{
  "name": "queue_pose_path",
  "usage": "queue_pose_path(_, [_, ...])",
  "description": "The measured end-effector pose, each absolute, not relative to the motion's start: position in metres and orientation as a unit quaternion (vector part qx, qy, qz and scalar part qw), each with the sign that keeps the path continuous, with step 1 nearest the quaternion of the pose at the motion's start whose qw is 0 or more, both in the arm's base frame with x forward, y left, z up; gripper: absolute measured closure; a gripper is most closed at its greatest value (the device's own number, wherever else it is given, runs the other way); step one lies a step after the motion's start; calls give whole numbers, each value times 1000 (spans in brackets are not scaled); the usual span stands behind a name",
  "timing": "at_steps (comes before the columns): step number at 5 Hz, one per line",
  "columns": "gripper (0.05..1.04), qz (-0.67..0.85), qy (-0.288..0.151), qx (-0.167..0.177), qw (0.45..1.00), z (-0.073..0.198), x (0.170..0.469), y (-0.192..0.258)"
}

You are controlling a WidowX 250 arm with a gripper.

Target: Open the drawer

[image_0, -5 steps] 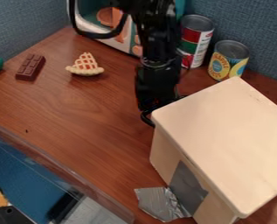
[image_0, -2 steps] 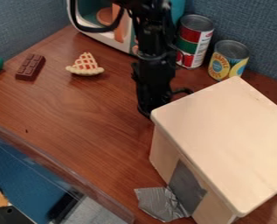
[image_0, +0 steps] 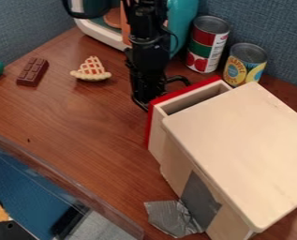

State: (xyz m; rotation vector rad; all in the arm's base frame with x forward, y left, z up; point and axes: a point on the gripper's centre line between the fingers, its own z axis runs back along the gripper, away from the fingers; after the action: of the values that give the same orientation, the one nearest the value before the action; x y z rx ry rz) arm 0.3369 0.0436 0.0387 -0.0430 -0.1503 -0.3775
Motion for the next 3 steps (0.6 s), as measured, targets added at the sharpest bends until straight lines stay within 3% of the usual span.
queue_pose_path(3, [955,-162,-71,-23,984,40,341,80])
